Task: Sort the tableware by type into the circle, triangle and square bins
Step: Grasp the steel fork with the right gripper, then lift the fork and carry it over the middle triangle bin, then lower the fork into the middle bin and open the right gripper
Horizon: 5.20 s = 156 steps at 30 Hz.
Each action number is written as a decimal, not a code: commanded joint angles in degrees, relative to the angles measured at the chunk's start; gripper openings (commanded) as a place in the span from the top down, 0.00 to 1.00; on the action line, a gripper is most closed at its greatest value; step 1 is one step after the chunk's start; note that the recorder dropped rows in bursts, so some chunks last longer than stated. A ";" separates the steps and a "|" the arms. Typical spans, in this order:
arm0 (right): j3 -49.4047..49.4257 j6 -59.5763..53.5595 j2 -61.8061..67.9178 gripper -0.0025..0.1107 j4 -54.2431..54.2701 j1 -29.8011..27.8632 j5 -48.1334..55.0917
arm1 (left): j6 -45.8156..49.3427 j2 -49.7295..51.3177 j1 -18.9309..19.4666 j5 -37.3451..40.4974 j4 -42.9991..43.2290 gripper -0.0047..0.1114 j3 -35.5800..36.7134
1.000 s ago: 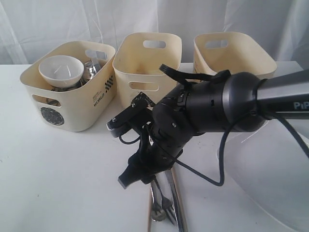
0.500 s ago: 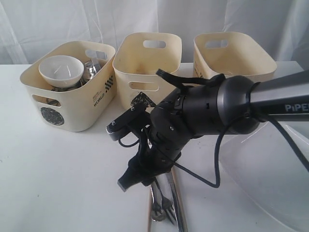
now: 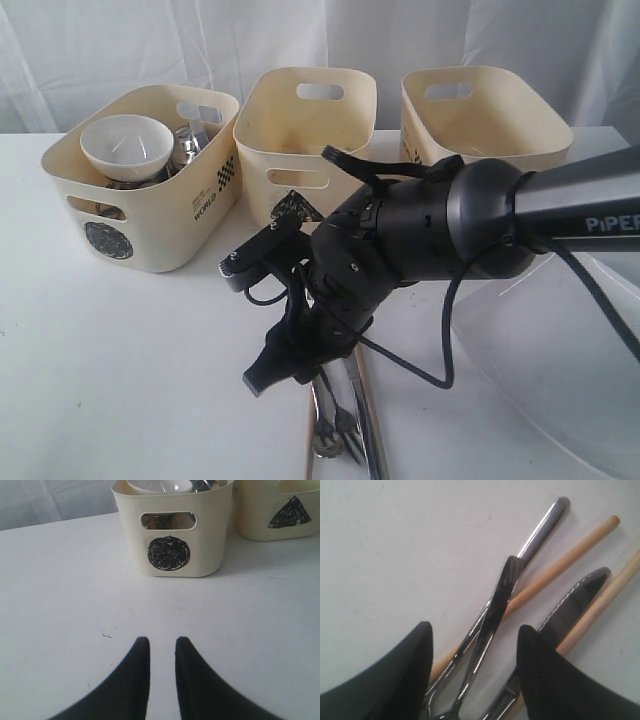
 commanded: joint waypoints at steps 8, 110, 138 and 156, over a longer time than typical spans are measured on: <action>-0.21 -0.65 0.39 0.55 -0.26 0.02 -1.21 | -0.41 -0.30 0.14 0.23 -0.09 0.74 0.22; -44.81 3.48 8.02 0.98 -16.52 -13.33 -5.78 | -0.41 -0.30 0.14 0.23 -0.09 0.74 0.22; -46.98 7.81 16.10 0.98 -13.31 -19.08 -14.60 | -0.41 -0.30 0.14 0.23 -0.09 0.74 0.22; -46.98 -0.27 16.89 0.77 -2.99 -18.96 -12.44 | -0.41 -0.30 0.14 0.23 -0.09 0.74 0.22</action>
